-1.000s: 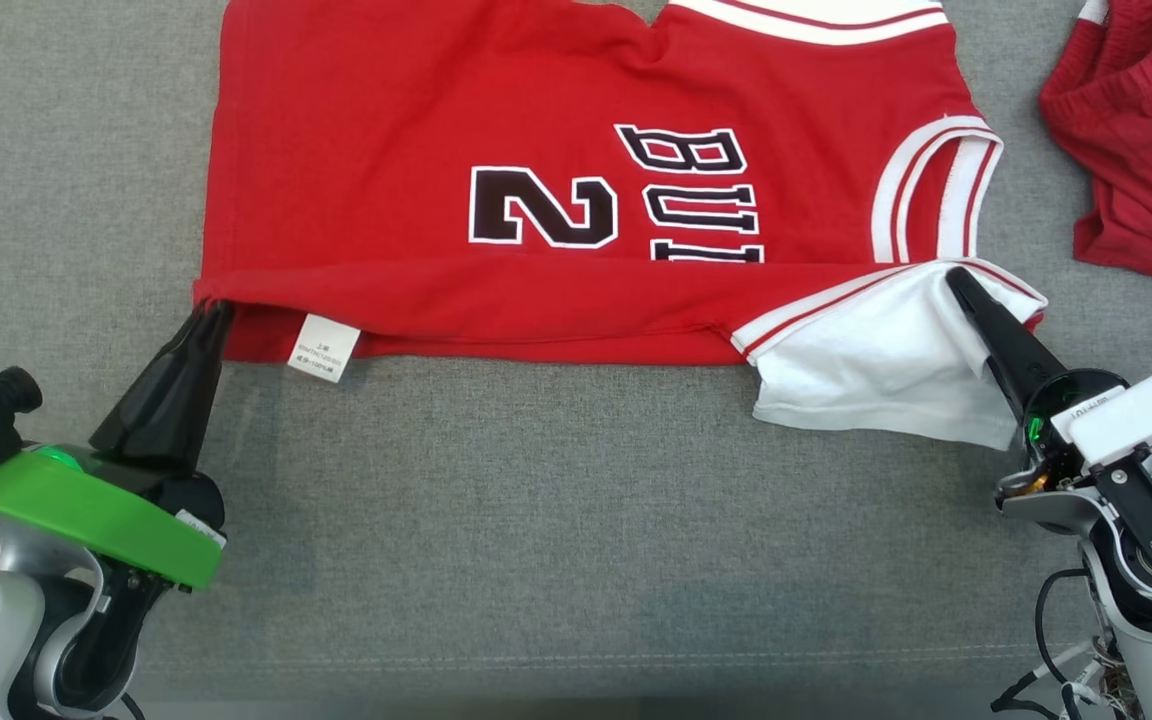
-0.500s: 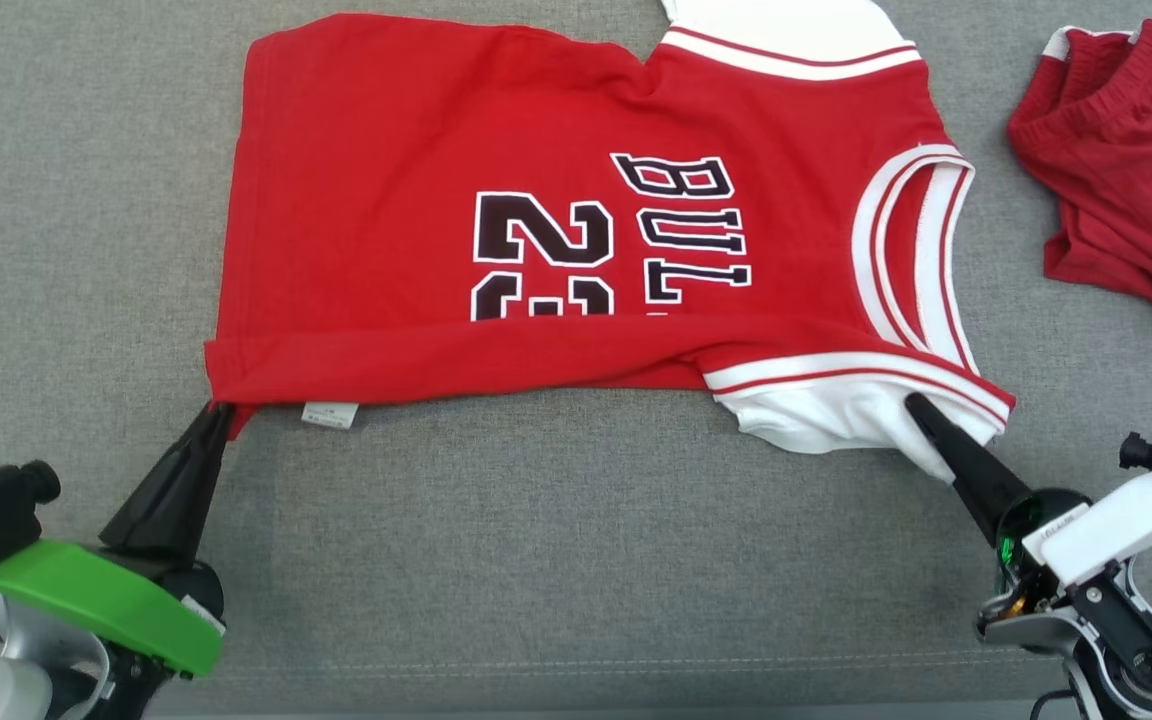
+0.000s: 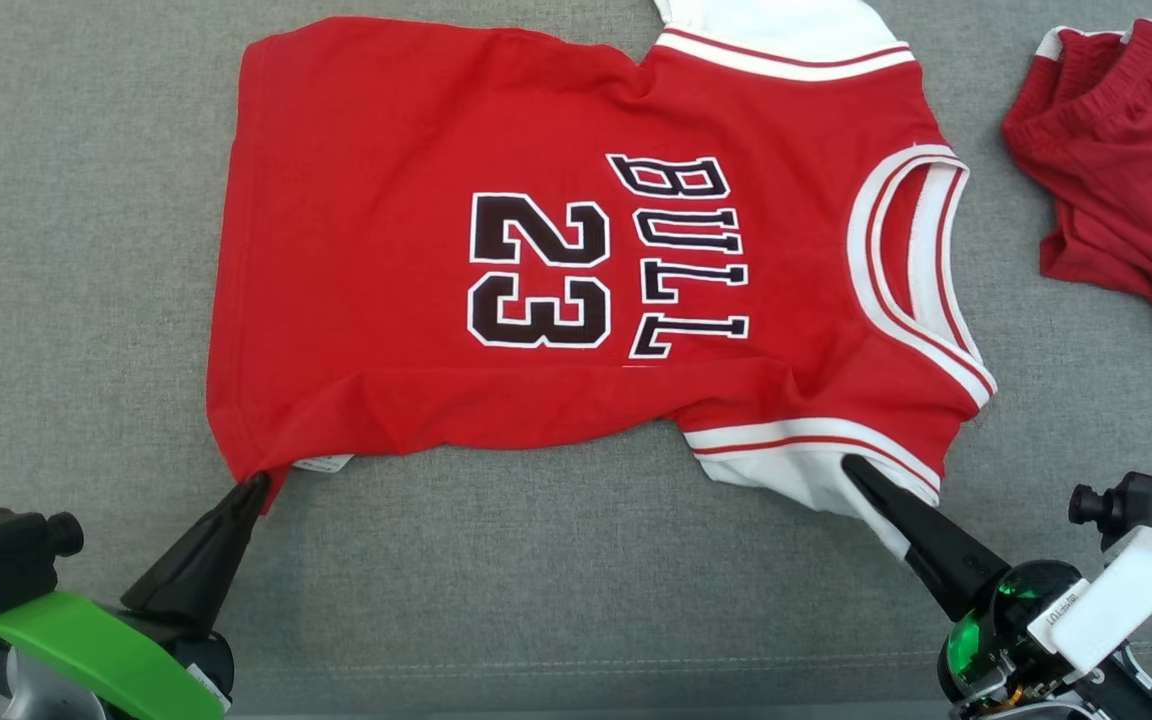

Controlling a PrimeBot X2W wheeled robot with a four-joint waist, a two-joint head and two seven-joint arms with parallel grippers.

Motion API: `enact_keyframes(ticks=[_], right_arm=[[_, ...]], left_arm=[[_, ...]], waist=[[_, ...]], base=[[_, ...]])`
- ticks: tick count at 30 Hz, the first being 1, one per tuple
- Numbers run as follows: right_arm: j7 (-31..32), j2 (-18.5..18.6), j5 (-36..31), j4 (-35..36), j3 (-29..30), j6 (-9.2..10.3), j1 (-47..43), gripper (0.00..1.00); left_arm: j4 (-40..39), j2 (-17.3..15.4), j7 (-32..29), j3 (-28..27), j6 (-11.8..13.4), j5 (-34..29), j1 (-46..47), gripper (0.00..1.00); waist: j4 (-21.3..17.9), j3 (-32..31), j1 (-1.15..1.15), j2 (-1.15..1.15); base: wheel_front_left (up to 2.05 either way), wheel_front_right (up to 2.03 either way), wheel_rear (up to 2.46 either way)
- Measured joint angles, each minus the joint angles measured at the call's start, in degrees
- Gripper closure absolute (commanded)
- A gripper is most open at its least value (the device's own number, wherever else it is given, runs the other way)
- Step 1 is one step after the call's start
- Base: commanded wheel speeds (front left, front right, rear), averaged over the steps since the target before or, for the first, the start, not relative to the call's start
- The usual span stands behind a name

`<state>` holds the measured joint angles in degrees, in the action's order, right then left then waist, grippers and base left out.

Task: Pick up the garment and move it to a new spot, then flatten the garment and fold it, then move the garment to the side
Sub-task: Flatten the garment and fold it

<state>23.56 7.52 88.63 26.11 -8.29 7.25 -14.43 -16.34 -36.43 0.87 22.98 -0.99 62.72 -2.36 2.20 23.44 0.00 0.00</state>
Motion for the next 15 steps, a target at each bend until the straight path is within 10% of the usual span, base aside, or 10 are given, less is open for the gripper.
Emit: enact_keyframes(ticks=[15], right_arm=[[0.19,4.27,-1.96,-0.24,7.34,0.37,-3.46,1.0]], left_arm=[[-4.58,-5.69,-1.78,-7.78,0.55,5.53,-2.97,1.0]], waist=[[-0.26,1.49,0.0,0.0]], base=[[0.0,0.0,0.0]])
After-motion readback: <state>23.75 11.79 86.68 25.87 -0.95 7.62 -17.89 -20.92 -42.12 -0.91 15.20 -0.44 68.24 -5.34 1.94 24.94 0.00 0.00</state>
